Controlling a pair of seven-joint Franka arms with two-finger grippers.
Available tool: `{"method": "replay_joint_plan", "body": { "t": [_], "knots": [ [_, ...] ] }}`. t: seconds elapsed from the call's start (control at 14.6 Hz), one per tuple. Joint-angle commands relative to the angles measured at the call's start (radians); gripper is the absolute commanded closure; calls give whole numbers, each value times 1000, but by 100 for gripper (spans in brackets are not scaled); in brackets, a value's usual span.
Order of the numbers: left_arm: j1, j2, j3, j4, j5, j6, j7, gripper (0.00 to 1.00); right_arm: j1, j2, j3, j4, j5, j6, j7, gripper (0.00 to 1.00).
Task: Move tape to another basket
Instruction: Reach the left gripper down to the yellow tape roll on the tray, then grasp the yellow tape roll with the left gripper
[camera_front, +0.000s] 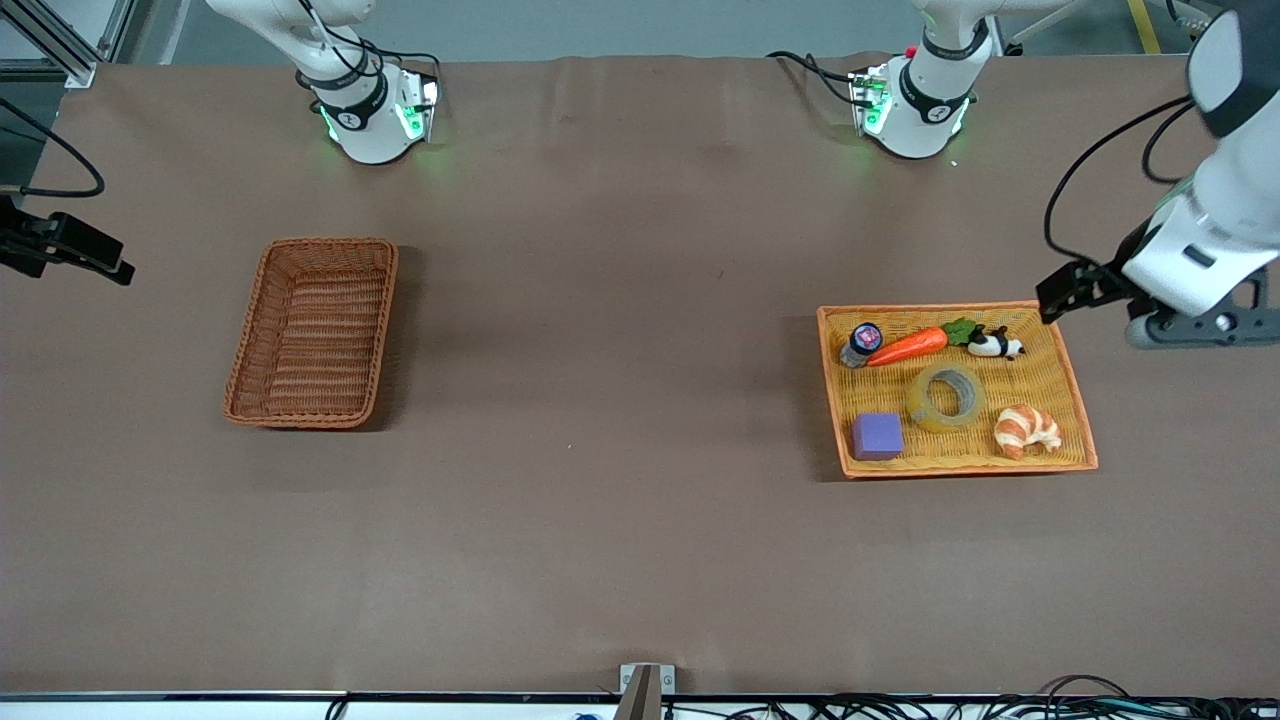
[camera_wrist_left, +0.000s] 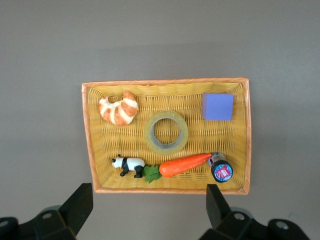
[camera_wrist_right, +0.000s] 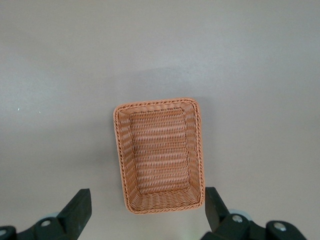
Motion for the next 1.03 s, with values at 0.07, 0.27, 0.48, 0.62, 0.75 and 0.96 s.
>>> {"method": "replay_joint_plan", "body": {
  "t": [0.07,0.27,0.48,0.62,0.75,0.96],
  "knots": [
    [27,3,-2,-134,-11,116,16,0,-7,-10,3,-12,18,-1,-12,0],
    [39,70,0,-210,-8,242,14,0,-7,-10,3,-12,20,-1,-12,0],
    [68,136,-2,-276,-8,352,14,3,-7,-10,3,-12,20,-1,-12,0],
    [82,193,0,-323,-8,438,14,7,-7,-10,1,-12,18,-1,-11,0],
    [85,222,0,-377,-8,544,13,7,-7,-10,3,-15,20,-1,-11,0],
    [121,277,0,-424,-8,683,13,7,-7,-10,1,-16,20,-1,-12,0]
  ]
}}
